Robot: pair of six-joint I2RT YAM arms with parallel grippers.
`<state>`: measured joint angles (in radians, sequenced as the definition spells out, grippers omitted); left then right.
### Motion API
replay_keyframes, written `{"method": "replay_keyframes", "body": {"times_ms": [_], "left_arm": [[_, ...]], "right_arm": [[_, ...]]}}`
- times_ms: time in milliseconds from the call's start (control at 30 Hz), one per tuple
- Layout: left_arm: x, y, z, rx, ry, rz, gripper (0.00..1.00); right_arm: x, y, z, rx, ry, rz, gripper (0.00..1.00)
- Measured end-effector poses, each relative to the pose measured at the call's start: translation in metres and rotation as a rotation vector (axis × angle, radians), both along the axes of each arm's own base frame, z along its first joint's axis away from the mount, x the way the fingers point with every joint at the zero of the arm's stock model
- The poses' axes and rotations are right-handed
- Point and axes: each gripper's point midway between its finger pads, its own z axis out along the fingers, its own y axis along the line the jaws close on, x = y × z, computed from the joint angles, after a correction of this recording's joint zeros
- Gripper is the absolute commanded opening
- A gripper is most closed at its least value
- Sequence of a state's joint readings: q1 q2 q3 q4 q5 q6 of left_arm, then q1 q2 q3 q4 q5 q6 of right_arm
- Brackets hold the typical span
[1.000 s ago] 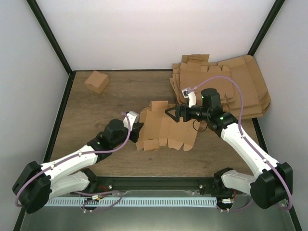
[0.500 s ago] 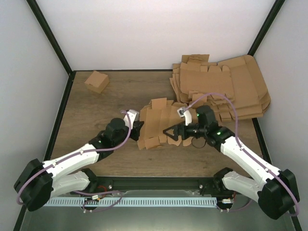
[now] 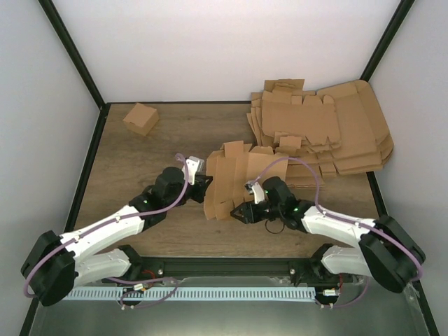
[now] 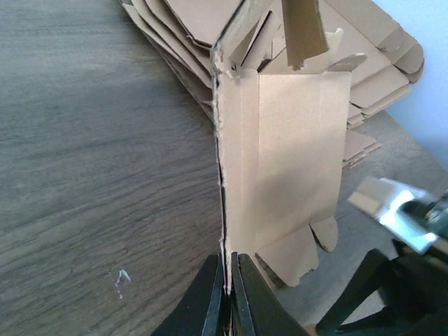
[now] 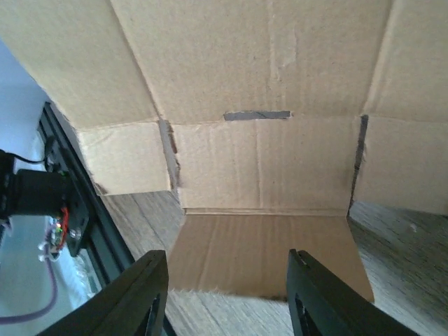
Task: Fold the paper box
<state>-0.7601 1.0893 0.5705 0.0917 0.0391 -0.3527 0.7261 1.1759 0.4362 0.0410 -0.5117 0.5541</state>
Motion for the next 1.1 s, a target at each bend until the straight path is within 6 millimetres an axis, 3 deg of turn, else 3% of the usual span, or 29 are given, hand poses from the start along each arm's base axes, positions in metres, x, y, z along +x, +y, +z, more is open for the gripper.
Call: {"method": "replay_keyframes", "body": {"times_ms": [200, 400, 767, 967, 1100], "left_arm": [[-0.001, -0.007, 0.008, -0.033, 0.036, -0.014, 0.04], [0.001, -0.012, 0.015, -0.068, 0.062, -0.008, 0.04], [0.003, -0.007, -0.034, 0.014, 0.063, 0.033, 0.04], [0.008, -0.006, -0.041, 0.072, 0.025, 0.035, 0.04], [0.013, -0.010, -0.034, 0.070, 0.033, 0.043, 0.04]], "right_arm": [[-0.006, 0.013, -0.019, -0.036, 0.022, 0.030, 0.36], [-0.006, 0.020, -0.023, -0.032, 0.014, 0.037, 0.31], [0.004, 0.011, -0.042, -0.094, 0.020, -0.037, 0.31], [0.005, 0.006, -0.052, -0.133, 0.029, -0.057, 0.31], [0.002, 0.006, -0.055, -0.146, 0.038, -0.052, 0.31]]}}
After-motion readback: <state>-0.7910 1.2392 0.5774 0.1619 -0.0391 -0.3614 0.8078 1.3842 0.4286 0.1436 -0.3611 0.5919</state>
